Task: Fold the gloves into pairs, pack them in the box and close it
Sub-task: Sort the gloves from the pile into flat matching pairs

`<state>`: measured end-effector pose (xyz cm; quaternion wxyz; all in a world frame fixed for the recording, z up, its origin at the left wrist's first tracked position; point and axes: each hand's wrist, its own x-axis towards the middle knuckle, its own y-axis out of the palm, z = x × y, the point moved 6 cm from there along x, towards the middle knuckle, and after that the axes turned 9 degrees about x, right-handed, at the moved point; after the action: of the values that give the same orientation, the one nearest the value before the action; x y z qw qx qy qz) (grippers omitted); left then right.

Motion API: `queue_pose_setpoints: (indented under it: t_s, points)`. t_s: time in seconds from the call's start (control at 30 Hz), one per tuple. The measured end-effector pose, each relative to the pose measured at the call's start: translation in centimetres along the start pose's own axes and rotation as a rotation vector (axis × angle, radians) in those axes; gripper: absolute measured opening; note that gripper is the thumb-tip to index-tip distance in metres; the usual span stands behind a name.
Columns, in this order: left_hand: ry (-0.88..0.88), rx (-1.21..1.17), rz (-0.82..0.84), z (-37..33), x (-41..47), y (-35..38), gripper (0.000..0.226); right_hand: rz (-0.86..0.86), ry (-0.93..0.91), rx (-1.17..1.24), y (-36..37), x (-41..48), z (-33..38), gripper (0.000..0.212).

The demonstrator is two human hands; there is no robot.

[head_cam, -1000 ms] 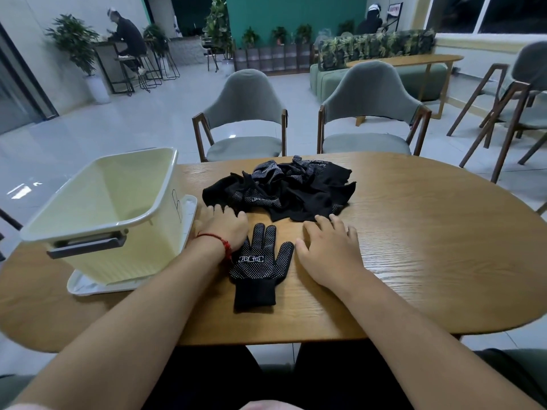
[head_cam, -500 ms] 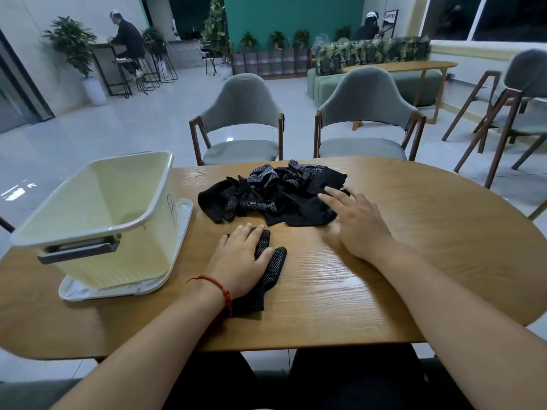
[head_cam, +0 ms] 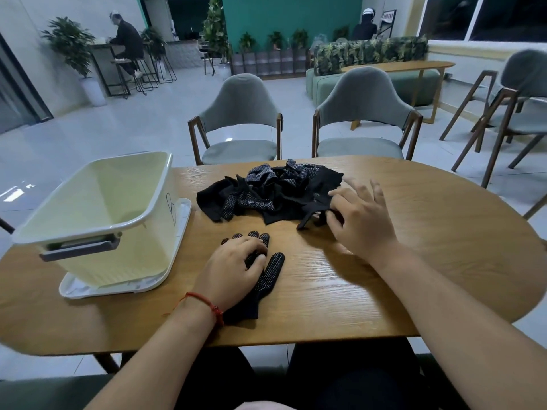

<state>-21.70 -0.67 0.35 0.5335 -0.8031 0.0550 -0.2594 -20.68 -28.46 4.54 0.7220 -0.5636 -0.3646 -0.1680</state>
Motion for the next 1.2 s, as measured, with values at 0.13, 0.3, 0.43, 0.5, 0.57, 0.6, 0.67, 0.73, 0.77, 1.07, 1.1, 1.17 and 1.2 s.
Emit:
queue_pose_setpoints:
  t_s: [0.13,0.3,0.43,0.5,0.57,0.6,0.67,0.73,0.77,1.07,1.1,1.17,1.2]
  points:
    - [-0.023,-0.018,-0.011,0.2,0.1,-0.1,0.018,0.1,0.225,0.214,-0.7,0.8,0.6,0.021]
    - [-0.053,-0.001,-0.024,0.2,0.0,-0.3,0.018,0.168,0.479,0.496,-1.2,2.8,0.3,0.017]
    - [-0.057,0.002,-0.047,0.1,-0.1,-0.5,0.017,0.404,0.536,0.674,-2.0,4.8,1.7,0.014]
    - [-0.055,0.006,-0.05,0.2,0.0,-0.4,0.017,0.547,0.581,0.746,-2.3,5.2,2.6,0.011]
    - [-0.053,0.024,-0.056,0.2,0.0,-0.3,0.02,0.615,0.634,0.825,-2.6,5.5,3.3,0.008]
    - [-0.05,0.039,-0.068,0.2,0.0,-0.4,0.026,0.637,0.668,0.895,-2.7,5.5,3.8,0.012]
    - [-0.039,0.075,-0.073,0.0,0.0,-0.4,0.044,0.666,0.728,1.075,-2.9,5.7,4.5,0.023]
    - [-0.013,0.125,-0.035,-0.2,-0.1,-0.2,0.058,0.652,0.766,1.229,-3.3,5.9,5.1,0.027]
    - [-0.013,0.145,-0.02,-0.2,-0.1,-0.1,0.061,0.619,0.781,1.286,-3.4,6.1,5.4,0.027]
    - [-0.093,0.193,-0.014,0.7,0.1,-0.2,0.059,0.434,0.892,1.51,-3.5,3.2,4.2,0.031]
    - [-0.097,0.196,-0.006,0.7,0.1,-0.2,0.06,0.456,0.913,1.496,-3.4,2.2,4.1,0.031]
    - [-0.104,0.2,0.008,0.7,0.1,-0.1,0.062,0.543,0.948,1.421,-3.3,0.2,3.8,0.027]
    - [-0.107,0.2,0.01,0.6,0.0,-0.1,0.063,0.602,0.955,1.344,-3.3,-0.8,3.6,0.024]
